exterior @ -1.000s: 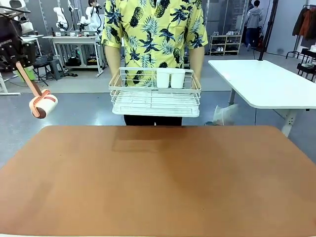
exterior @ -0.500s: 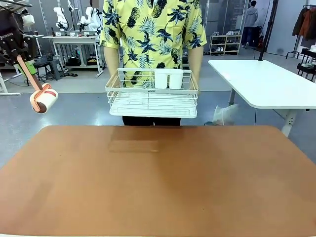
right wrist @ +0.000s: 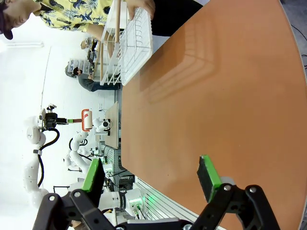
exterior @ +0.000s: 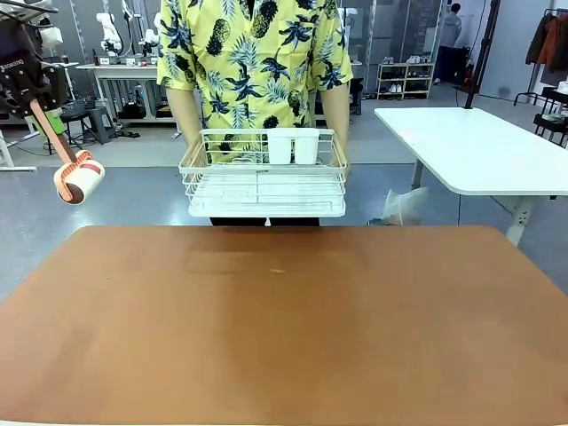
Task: Clean the table.
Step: Place the Lint Roller down when the Dish drying rack is positioned in the middle of the table.
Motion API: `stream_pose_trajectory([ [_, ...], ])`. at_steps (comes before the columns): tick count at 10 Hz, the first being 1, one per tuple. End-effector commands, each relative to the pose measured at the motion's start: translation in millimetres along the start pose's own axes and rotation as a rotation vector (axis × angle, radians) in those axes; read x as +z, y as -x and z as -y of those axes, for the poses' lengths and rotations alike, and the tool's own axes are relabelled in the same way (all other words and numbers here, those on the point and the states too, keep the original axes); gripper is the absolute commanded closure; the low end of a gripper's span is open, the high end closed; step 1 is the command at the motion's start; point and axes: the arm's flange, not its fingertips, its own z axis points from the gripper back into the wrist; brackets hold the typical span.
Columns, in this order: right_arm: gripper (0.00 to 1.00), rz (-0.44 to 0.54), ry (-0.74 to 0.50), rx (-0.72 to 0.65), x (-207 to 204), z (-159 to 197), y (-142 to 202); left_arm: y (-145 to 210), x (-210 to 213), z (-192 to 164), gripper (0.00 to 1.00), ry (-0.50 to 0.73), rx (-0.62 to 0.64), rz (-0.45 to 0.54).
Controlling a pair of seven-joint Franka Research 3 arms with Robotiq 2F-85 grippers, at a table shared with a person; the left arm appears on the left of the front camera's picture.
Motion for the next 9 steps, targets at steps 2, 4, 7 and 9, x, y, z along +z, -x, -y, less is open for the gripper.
stream_pose_trajectory([
  [2, 0.00, 0.007, -0.004, -0.002, -0.1, -3.4, -0.2, 0.3, 3.3, 0.9, 0.79, -0.023, 0.021, 0.003],
  [4, 0.00, 0.007, -0.004, -0.002, -0.1, -3.4, -0.2, 0.3, 3.3, 0.9, 0.79, -0.023, 0.021, 0.003],
  [7, 0.00, 0.007, -0.004, -0.002, -0.1, -3.4, -0.2, 0.3, 3.3, 0.9, 0.79, -0.023, 0.021, 0.003],
  [9, 0.00, 0.007, -0.004, -0.002, -0.1, -3.4, -0.2, 0.3, 3.3, 0.9, 0.79, -0.023, 0.021, 0.003],
])
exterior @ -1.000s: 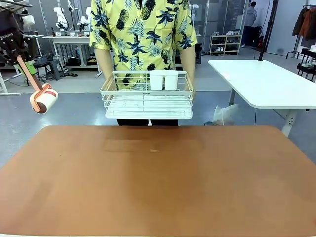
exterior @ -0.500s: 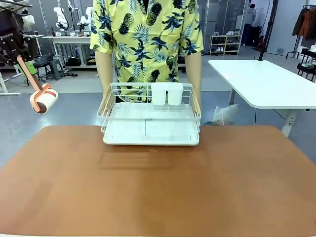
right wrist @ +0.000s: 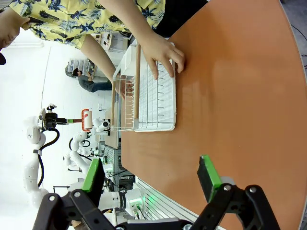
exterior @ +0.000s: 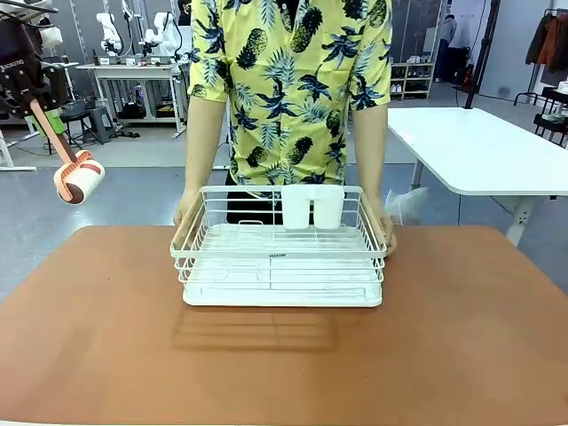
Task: Clean the table.
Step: Place the Lint Roller down when the Dish drying rack is positioned in the middle of the table.
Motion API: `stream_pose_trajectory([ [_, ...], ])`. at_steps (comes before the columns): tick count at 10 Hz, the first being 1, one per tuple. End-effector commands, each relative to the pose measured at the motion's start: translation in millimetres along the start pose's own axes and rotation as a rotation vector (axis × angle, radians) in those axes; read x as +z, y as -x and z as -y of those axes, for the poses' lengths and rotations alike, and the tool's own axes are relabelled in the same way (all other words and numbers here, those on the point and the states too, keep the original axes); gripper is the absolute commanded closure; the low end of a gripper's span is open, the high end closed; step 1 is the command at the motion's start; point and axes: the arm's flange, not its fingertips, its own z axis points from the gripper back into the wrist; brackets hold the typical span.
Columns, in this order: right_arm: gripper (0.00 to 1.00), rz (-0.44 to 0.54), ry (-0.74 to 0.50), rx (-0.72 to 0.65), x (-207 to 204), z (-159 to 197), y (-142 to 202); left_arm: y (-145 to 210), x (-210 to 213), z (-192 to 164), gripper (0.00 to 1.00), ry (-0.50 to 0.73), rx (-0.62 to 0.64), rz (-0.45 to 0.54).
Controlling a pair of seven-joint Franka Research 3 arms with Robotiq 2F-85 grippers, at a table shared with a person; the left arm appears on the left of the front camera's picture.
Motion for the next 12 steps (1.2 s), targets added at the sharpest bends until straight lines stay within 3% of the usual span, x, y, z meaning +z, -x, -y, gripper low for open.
stream_pose_trajectory([
  [1, 0.00, 0.007, -0.004, -0.002, -0.1, -3.4, -0.2, 0.3, 3.3, 0.9, 0.79, -0.023, 0.021, 0.003],
  [10, 0.00, 0.007, -0.004, -0.002, -0.1, -3.4, -0.2, 0.0, 0.0, 0.0, 0.79, 0.000, 0.000, 0.000],
  [11, 0.00, 0.007, -0.004, -0.002, -0.1, -3.4, -0.2, -3.8, 1.3, 3.7, 0.79, 0.021, 0.090, 0.027],
  [12, 0.00, 0.007, -0.004, -0.002, -0.1, -3.4, -0.2, -16.0, 2.2, 12.1, 0.79, 0.035, 0.326, 0.121],
])
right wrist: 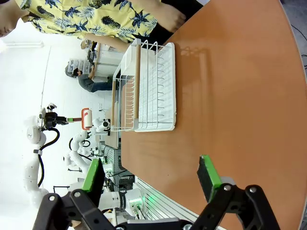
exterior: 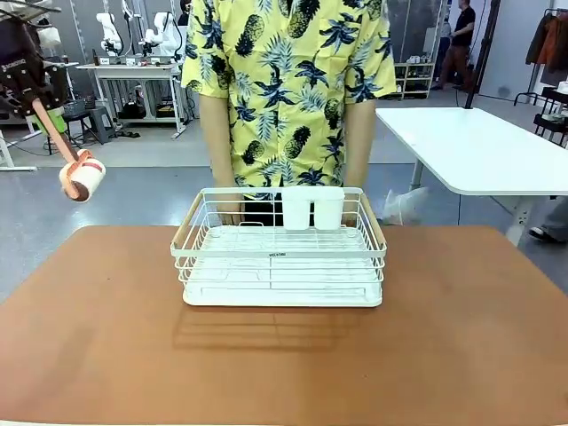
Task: Clean the table.
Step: Place the Lint Roller down when the Dish drying rack is positioned in the middle of the table.
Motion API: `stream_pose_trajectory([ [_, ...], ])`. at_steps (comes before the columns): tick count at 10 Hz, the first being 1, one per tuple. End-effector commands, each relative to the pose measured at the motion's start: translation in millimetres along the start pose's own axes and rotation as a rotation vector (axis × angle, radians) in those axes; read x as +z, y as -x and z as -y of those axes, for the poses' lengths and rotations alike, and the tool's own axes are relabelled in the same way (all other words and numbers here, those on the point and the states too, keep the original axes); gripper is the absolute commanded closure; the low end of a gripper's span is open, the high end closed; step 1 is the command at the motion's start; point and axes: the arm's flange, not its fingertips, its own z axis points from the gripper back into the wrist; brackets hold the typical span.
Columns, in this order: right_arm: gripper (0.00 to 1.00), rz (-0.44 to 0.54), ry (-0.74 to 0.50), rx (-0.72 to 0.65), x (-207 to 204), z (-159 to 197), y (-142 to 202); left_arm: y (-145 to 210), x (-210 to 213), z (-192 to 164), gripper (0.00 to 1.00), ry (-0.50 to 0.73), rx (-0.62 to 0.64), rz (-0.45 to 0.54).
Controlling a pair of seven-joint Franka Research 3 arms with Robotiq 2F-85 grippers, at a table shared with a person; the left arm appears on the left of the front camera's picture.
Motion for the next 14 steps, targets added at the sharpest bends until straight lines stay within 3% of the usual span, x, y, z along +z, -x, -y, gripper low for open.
stream_pose_trajectory([
  [1, 0.00, 0.007, -0.004, -0.002, 0.0, -3.4, -0.2, -23.3, 0.4, 21.8, 0.79, 0.038, 0.469, 0.155],
  [2, 0.00, 0.007, -0.004, -0.002, 0.0, -3.4, -0.2, -41.5, -6.2, 27.5, 0.79, 0.047, 0.828, 0.425],
  [3, 0.00, 0.007, -0.004, -0.002, 0.0, -3.4, -0.2, -54.0, -12.7, 25.5, 0.79, 0.066, 1.034, 0.537],
  [6, 0.00, 0.007, -0.004, -0.002, 0.0, -3.4, -0.2, -66.2, -60.2, 3.8, 0.79, 0.213, 1.277, 0.663],
  [8, 0.00, 0.007, -0.004, -0.002, 0.0, -3.4, -0.2, -67.5, -107.3, -30.8, 0.79, 0.154, 1.371, 0.613],
  [9, 0.00, 0.007, -0.004, -0.002, 0.0, -3.4, -0.2, -63.3, -126.5, -44.2, 0.79, 0.183, 1.388, 0.557],
  [10, 0.00, 0.007, -0.004, -0.002, 0.0, -3.4, -0.2, -58.8, -140.7, -55.0, 0.79, 0.283, 1.378, 0.543],
  [14, 0.00, 0.007, -0.004, -0.002, 0.0, -3.4, -0.2, -57.4, -186.2, -78.6, 0.79, 0.219, 1.298, 0.407],
])
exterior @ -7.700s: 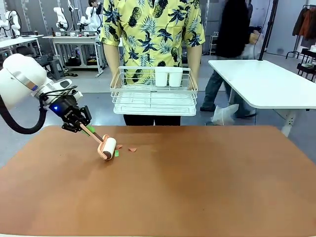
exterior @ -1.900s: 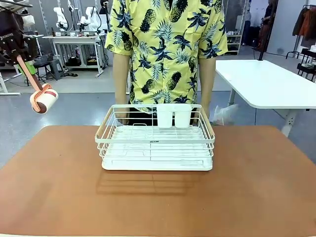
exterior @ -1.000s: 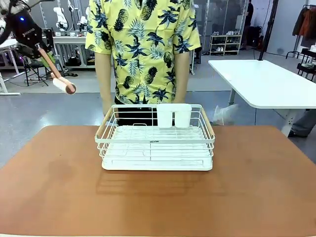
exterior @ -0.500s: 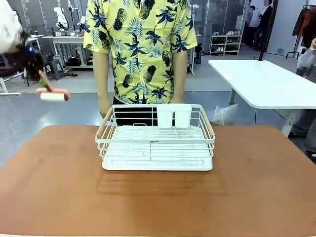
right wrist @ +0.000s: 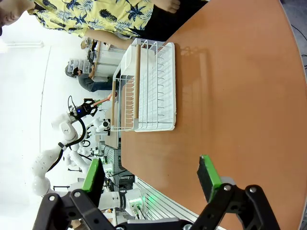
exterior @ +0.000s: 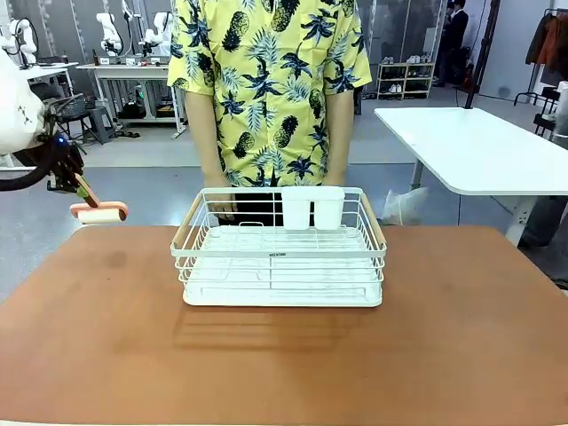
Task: Clean the table.
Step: Place the Lint Roller down when the Dish drying rack is positioned in the middle of the table.
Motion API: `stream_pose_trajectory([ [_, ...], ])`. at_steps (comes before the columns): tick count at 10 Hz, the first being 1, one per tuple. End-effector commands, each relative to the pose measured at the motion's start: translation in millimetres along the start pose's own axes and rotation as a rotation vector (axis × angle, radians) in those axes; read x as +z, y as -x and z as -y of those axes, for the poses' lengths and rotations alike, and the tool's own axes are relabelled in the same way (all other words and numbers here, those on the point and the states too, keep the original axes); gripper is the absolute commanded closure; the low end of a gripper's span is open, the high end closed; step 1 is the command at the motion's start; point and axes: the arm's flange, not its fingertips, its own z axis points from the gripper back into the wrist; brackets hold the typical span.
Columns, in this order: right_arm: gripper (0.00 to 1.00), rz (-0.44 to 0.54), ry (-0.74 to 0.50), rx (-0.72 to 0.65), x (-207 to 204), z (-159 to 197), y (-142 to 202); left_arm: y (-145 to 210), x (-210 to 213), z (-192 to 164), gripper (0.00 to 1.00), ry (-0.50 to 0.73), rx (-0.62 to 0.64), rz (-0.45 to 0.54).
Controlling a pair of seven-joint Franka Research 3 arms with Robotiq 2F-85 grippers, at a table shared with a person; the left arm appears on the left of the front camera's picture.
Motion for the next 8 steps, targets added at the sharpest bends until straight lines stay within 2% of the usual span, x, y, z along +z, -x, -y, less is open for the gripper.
stream_pose_trajectory([
  [1, 0.00, 0.007, -0.004, -0.003, 0.2, -3.3, -0.2, -9.7, -9.9, -3.8, 0.79, -0.029, -0.032, -0.037],
  [4, 0.00, 0.007, -0.004, -0.003, 0.2, -3.3, -0.2, -7.8, -27.2, -15.7, 0.79, -0.116, -0.066, -0.051],
  [8, 0.00, 0.007, -0.004, -0.003, 0.2, -3.3, -0.2, -6.3, -33.7, -24.5, 0.79, -0.172, -0.093, -0.033],
])
